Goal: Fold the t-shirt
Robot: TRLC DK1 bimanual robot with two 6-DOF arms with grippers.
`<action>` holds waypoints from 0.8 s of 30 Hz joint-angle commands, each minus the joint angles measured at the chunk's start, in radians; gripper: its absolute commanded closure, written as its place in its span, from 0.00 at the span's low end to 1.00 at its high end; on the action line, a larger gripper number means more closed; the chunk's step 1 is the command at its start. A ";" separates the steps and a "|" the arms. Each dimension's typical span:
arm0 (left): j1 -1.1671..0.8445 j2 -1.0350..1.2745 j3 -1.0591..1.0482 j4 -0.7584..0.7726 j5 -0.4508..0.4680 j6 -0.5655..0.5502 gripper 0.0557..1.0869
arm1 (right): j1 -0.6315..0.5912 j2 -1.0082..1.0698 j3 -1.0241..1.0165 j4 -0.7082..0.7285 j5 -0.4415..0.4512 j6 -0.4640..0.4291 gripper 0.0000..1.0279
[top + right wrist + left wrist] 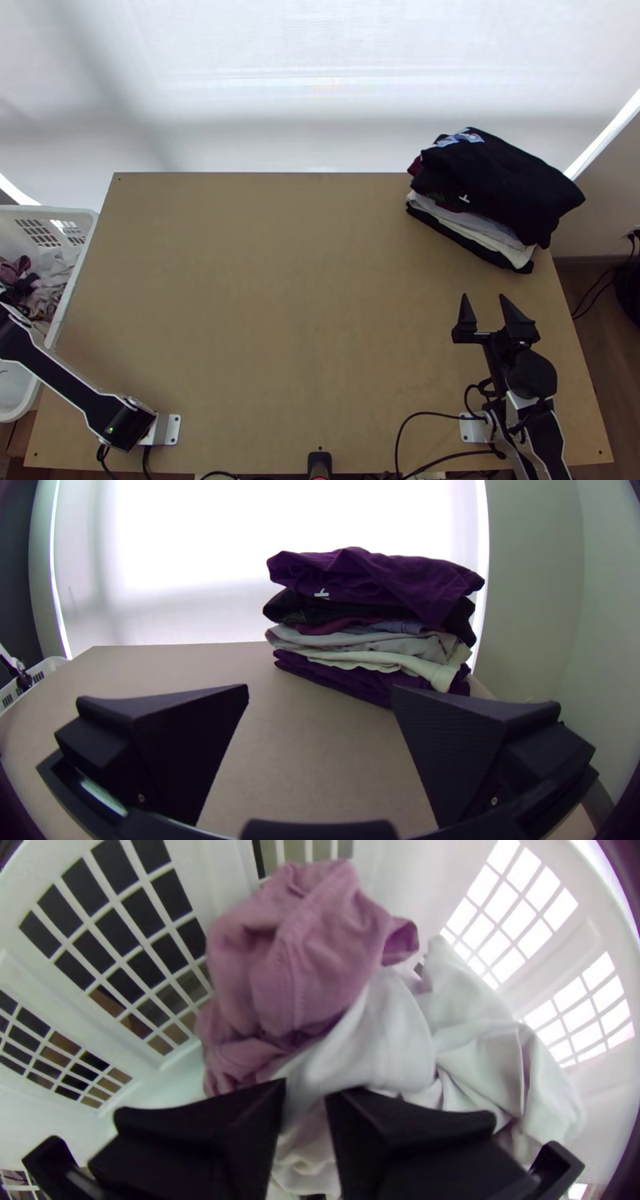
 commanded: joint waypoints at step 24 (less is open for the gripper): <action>-0.113 -0.812 0.010 -0.147 0.023 -0.120 0.96 | -0.004 -0.002 -0.011 0.001 0.008 0.013 0.04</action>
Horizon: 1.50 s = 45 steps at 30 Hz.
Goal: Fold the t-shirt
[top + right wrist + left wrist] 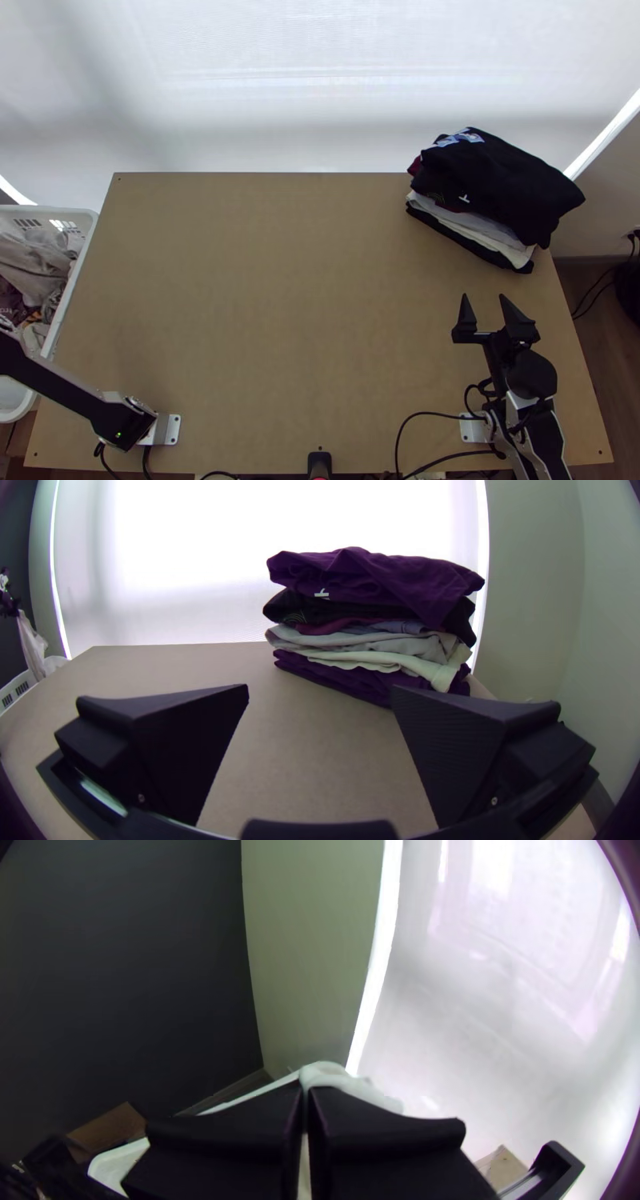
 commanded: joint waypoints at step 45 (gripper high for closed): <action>-1.542 -0.704 -0.473 0.446 -0.281 -0.047 0.97 | -0.004 -0.002 -0.011 0.001 0.008 0.013 0.04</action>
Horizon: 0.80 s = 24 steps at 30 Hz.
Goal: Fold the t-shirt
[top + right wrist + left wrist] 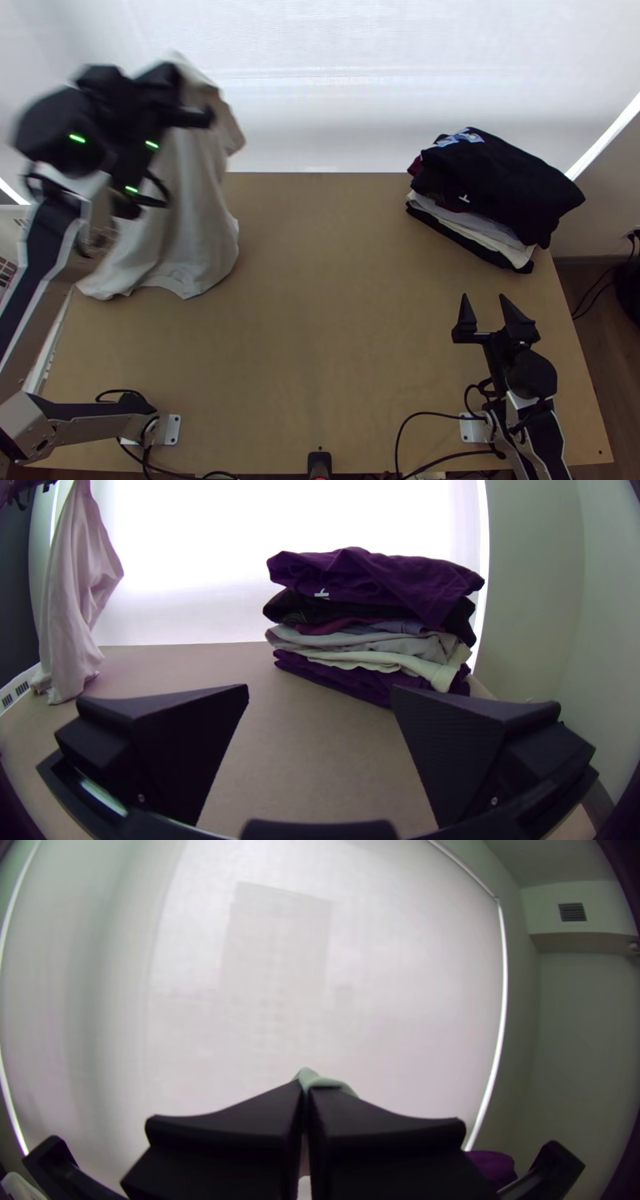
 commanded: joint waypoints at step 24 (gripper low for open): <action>-0.557 0.472 0.004 0.572 -0.112 0.192 0.96 | -0.004 -0.002 -0.011 0.001 0.008 0.013 0.04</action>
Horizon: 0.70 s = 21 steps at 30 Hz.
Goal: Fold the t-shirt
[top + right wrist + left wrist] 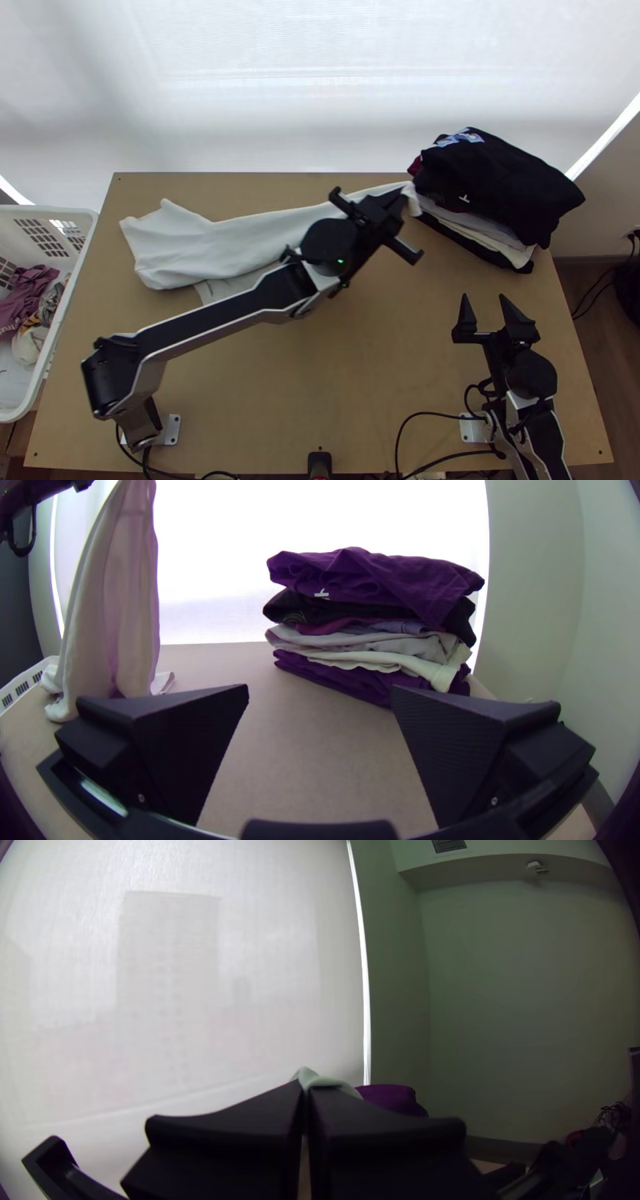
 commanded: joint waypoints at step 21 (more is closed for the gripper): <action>0.042 0.114 0.371 0.006 -0.071 -0.009 0.04 | -0.004 -0.002 -0.011 0.001 0.008 0.013 0.04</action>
